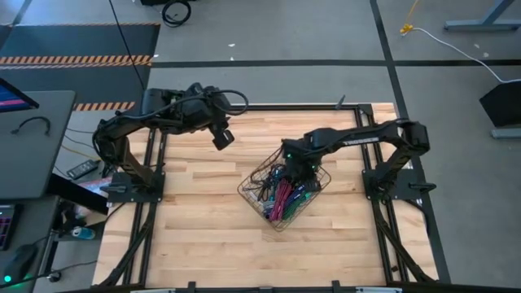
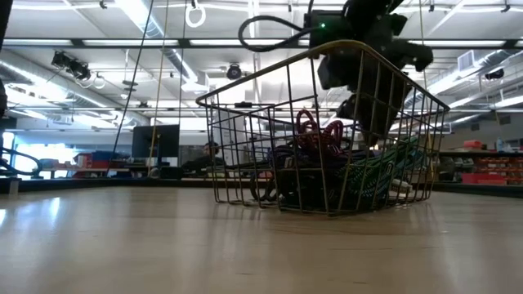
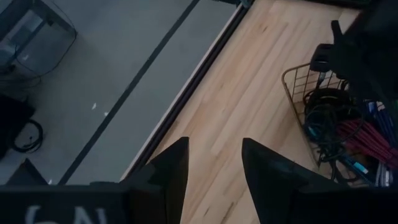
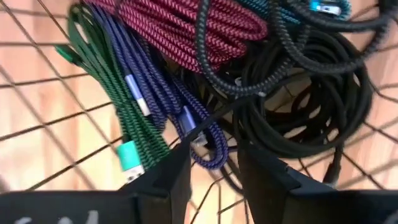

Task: Pick and place USB-C Cables
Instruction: Adjust the black charger cable

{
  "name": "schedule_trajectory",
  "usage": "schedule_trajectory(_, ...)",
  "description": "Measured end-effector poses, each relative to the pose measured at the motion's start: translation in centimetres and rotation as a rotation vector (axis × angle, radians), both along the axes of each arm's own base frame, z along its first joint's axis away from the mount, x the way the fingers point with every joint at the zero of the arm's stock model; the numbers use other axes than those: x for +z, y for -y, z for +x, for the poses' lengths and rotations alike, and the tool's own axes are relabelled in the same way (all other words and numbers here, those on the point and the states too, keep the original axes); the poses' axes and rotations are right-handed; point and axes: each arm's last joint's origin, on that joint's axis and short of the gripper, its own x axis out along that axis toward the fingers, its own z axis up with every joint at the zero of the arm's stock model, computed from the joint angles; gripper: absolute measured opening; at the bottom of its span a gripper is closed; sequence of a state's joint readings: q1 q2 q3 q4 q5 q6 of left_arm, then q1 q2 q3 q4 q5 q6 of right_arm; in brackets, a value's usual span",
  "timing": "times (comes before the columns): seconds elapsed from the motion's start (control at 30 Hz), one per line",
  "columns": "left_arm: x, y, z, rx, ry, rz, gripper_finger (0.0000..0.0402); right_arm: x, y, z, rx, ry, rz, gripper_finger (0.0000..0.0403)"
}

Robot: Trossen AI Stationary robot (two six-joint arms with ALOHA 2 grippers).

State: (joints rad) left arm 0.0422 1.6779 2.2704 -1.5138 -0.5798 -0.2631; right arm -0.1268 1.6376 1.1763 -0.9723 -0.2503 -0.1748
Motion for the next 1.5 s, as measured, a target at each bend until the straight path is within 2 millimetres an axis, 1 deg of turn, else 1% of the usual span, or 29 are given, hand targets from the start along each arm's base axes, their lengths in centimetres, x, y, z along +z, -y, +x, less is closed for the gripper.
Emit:
schedule_trajectory(0.17, -0.1, 0.0, -0.2, 0.017, -0.008, -0.013, 0.0156, -0.8, -0.4, 0.4, 0.092, -0.007, -0.078, 0.0150)
schedule_trajectory(0.23, -0.1, 0.0, -0.2, 0.027, 0.001, -0.020, 0.0156, -0.5, -0.6, 0.3, 0.119, 0.002, -0.123, 0.0151)
schedule_trajectory(0.4, -0.1, 0.0, -0.2, 0.028, 0.002, -0.020, 0.0156, 1.1, -1.3, -0.3, 0.173, 0.052, -0.212, 0.0151)
schedule_trajectory(0.6, -0.1, 0.0, -0.2, 0.032, 0.004, -0.019, 0.0156, 1.4, -1.3, -0.3, 0.238, 0.084, -0.223, 0.0151)
schedule_trajectory(0.77, -0.1, 0.0, -0.2, 0.047, 0.017, -0.030, 0.0156, 0.7, -1.2, 0.9, 0.293, 0.144, -0.248, 0.0151)
schedule_trajectory(0.9, -0.2, 0.0, -0.1, 0.048, 0.013, -0.030, 0.0156, 0.1, -0.8, 1.3, 0.304, 0.148, -0.245, 0.0151)
schedule_trajectory(1.07, -0.2, 0.0, -0.1, 0.052, 0.013, -0.033, 0.0156, -0.4, -0.7, 1.0, 0.306, 0.103, -0.187, 0.0151)
schedule_trajectory(1.5, -0.2, 0.0, -0.1, 0.064, 0.023, -0.042, 0.0156, -0.4, 0.3, 0.9, 0.276, 0.095, -0.181, 0.0151)
